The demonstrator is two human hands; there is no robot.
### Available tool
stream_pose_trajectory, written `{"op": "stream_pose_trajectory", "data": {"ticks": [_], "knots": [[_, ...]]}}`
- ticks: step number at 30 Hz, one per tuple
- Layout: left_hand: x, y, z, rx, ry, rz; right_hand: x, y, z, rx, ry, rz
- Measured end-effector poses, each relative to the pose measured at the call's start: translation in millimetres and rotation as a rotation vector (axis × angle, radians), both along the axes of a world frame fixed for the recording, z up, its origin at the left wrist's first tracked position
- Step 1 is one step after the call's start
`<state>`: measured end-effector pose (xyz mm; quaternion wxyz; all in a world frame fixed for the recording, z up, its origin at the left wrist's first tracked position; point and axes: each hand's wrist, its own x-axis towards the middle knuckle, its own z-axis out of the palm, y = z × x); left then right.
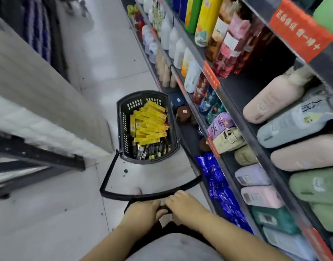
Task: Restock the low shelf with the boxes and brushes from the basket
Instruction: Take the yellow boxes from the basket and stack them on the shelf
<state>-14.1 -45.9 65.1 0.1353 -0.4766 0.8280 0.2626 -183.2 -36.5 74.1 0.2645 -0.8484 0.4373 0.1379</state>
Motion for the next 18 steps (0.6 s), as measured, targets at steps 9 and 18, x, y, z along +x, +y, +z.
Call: {"op": "stream_pose_trajectory", "data": {"ticks": [9, 18], "knots": [[-10.7, -74.4, 5.9, 0.055, -0.091, 0.127, -14.6, -74.8, -2.1, -0.059, -0.01, -0.099], [5.0, -189.4, 19.3, 0.03, -0.049, -0.005, -20.1, -200.9, -0.9, -0.131, 0.079, -0.01]]}}
